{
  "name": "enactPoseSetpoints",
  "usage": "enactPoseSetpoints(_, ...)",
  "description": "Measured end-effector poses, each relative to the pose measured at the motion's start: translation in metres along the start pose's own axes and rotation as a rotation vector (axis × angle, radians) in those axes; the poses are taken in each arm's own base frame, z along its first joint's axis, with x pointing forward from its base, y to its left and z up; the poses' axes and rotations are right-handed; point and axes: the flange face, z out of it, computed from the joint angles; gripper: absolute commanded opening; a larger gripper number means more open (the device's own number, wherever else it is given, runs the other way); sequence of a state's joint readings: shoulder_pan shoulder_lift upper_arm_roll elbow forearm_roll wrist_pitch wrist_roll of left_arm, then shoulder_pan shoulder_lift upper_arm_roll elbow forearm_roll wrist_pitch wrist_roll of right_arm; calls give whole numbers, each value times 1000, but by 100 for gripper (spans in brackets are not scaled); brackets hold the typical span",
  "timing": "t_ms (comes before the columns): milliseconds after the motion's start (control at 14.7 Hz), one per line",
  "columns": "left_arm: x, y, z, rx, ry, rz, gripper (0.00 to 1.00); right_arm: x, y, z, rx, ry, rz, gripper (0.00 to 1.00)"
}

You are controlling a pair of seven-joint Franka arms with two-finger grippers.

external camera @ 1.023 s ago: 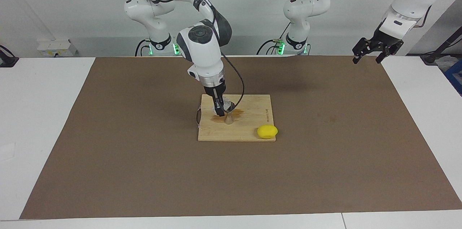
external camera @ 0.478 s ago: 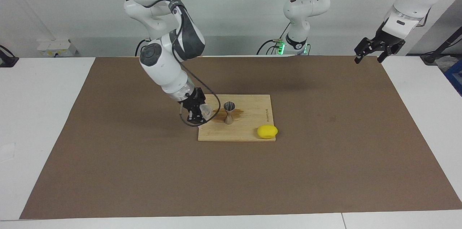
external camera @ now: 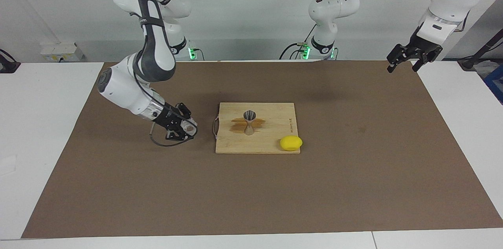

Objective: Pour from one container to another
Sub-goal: 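Carry the upright glass cup back to its spot with the right gripper, then lower the glass cup onto the table and open the right gripper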

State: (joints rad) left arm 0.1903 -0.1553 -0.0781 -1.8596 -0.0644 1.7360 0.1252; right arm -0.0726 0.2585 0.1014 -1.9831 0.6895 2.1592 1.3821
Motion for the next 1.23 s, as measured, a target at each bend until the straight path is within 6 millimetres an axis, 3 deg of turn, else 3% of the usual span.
enactPoseSetpoints(341, 26, 5, 21, 1, -32, 18, 100, 79, 9, -9, -13, -44, -57, 0)
enactPoseSetpoints(546, 25, 9, 23, 8, -53, 28, 100, 130, 12, -9, -24, -65, -115, 0)
enactPoseSetpoints(682, 23, 10, 22, 7, -68, 30, 100, 154, 12, -5, -26, -80, -143, 0)
enactPoseSetpoints(751, 21, 10, 22, 6, -74, 29, 100, 159, 12, -3, -27, -85, -150, 10)
enactPoseSetpoints(887, 21, 10, 21, 6, -75, 26, 100, 160, 12, -2, -27, -88, -153, 41)
enactPoseSetpoints(1023, 21, 11, 22, 7, -76, 28, 100, 160, 12, -2, -27, -88, -154, 96)
enactPoseSetpoints(1228, 21, 12, 22, 7, -76, 29, 100, 158, 11, -7, -18, -87, -183, 99)
